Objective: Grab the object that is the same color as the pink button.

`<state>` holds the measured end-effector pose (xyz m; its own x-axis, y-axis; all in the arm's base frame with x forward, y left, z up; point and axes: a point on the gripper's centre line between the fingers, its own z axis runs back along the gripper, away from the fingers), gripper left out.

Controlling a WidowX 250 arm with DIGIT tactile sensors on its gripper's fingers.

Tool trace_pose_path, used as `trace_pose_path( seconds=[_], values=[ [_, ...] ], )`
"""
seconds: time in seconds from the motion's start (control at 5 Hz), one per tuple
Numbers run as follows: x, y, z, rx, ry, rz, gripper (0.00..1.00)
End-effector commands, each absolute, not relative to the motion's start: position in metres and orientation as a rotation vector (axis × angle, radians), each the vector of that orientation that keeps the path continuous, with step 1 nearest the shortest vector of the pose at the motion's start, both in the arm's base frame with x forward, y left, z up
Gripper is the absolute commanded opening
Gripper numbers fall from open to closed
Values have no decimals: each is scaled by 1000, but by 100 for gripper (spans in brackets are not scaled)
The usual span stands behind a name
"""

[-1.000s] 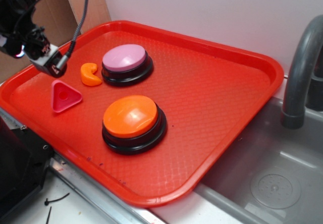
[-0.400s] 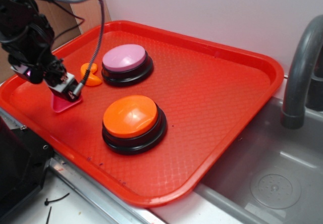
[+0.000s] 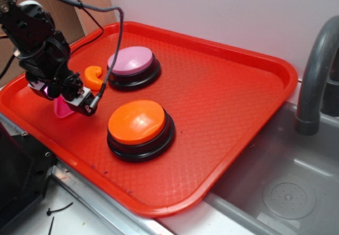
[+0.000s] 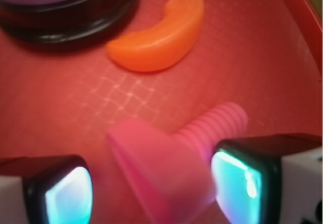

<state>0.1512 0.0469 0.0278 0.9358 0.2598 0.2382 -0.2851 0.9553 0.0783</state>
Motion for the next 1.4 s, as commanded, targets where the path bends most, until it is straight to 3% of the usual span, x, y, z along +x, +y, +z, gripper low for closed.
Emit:
trace_pose_path(
  seconds=[0.0,0.2,0.6,0.8,1.0,1.2],
  values=[
    [158,62,28,120,-245,319,100],
    [157,63,25,132,-236,320,0],
    [155,62,27,127,-242,315,0],
    [158,61,39,141,-249,293,0],
    [167,56,73,150,-285,243,0],
    [177,41,121,77,-301,165,0]
  ],
)
